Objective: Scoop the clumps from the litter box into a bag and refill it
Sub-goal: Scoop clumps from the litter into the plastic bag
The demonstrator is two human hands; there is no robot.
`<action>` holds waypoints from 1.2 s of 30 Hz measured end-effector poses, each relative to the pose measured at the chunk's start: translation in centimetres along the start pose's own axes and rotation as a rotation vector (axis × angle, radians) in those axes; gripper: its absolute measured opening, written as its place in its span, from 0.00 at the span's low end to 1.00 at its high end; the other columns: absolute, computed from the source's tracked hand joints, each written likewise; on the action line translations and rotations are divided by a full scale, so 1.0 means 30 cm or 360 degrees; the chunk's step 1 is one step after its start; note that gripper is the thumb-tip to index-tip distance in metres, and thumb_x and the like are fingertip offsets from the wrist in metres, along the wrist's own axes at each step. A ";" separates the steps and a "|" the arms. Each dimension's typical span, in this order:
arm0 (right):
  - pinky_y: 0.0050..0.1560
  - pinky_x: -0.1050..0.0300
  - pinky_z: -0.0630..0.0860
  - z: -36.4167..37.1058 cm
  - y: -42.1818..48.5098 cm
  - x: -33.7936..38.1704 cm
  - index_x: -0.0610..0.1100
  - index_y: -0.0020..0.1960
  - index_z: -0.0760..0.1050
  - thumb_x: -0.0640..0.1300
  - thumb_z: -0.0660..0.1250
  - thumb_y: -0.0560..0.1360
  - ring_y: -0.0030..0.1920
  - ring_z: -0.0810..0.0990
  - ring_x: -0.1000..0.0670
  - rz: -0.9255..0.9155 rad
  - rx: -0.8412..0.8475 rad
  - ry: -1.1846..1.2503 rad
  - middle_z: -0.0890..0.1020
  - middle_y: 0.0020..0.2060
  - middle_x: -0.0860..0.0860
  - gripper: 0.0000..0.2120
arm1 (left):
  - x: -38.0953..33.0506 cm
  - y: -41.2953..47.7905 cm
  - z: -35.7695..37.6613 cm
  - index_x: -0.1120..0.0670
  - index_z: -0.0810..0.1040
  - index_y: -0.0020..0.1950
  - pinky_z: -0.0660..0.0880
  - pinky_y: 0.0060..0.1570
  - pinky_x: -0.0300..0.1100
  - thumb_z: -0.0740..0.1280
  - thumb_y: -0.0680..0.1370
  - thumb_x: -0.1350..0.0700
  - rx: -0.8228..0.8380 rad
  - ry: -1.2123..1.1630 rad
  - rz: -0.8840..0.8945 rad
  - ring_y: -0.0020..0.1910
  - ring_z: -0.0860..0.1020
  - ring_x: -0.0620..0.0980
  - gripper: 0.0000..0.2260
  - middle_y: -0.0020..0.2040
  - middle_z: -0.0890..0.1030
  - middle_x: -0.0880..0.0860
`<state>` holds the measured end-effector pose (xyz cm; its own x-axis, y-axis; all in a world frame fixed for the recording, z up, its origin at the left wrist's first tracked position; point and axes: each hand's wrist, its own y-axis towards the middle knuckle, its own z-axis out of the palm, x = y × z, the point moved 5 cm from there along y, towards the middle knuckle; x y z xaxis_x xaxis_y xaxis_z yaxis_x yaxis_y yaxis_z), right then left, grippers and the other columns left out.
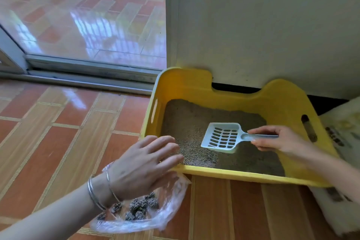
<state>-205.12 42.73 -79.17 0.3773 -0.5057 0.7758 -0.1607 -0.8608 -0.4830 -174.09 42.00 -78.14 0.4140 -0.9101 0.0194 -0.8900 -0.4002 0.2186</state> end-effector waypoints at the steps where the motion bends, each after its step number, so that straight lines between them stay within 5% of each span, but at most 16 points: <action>1: 0.37 0.68 0.77 0.008 0.010 -0.018 0.44 0.51 0.80 0.35 0.72 0.69 0.40 0.82 0.55 0.0017 0.0045 -0.0036 0.82 0.47 0.47 0.11 | 0.005 0.003 0.011 0.51 0.75 0.59 0.72 0.55 0.47 0.54 0.82 0.46 0.0002 -0.0015 -0.0008 0.60 0.74 0.53 0.15 0.56 0.78 0.51; 5: 0.37 0.66 0.75 0.049 0.046 -0.040 0.51 0.47 0.80 0.40 0.73 0.69 0.38 0.81 0.55 -0.0201 0.0151 -0.0628 0.83 0.41 0.53 0.09 | 0.034 -0.016 0.027 0.53 0.76 0.52 0.71 0.49 0.44 0.53 0.83 0.49 0.0013 -0.0133 0.0038 0.47 0.78 0.50 0.14 0.46 0.79 0.48; 8: 0.43 0.58 0.74 0.083 0.067 -0.023 0.52 0.49 0.78 0.47 0.72 0.69 0.44 0.77 0.53 -0.0447 0.0046 -0.1255 0.78 0.46 0.56 0.09 | 0.058 -0.035 0.014 0.54 0.78 0.50 0.71 0.49 0.43 0.54 0.83 0.50 0.0000 -0.0140 0.0073 0.44 0.78 0.50 0.15 0.43 0.80 0.49; 12: 0.31 0.68 0.62 0.144 0.076 0.036 0.52 0.51 0.75 0.54 0.68 0.72 0.35 0.71 0.58 -0.0869 0.0052 -0.1766 0.75 0.47 0.59 0.09 | 0.066 -0.041 0.013 0.55 0.78 0.51 0.71 0.51 0.43 0.53 0.83 0.52 -0.0015 -0.0133 0.0075 0.44 0.78 0.50 0.15 0.44 0.81 0.50; 25: 0.37 0.58 0.72 0.317 0.151 0.095 0.50 0.48 0.77 0.52 0.69 0.71 0.39 0.76 0.52 -0.0780 0.0022 -0.1521 0.79 0.43 0.56 0.09 | 0.031 -0.047 0.053 0.53 0.78 0.50 0.69 0.56 0.47 0.53 0.82 0.51 0.0029 -0.0255 -0.0231 0.45 0.77 0.51 0.15 0.45 0.78 0.48; 36: 0.33 0.58 0.67 0.399 0.251 0.064 0.54 0.42 0.75 0.50 0.73 0.68 0.34 0.75 0.55 -0.0479 0.0153 -0.1040 0.78 0.37 0.58 0.08 | 0.050 -0.050 0.063 0.52 0.76 0.50 0.66 0.57 0.45 0.53 0.82 0.51 -0.0049 -0.0261 -0.0151 0.46 0.76 0.51 0.13 0.45 0.77 0.48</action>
<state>-194.70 35.95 -86.17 0.8652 -0.0840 0.4943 0.1054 -0.9333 -0.3433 -172.50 41.03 -80.27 0.4569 -0.8748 -0.1612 -0.8411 -0.4838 0.2417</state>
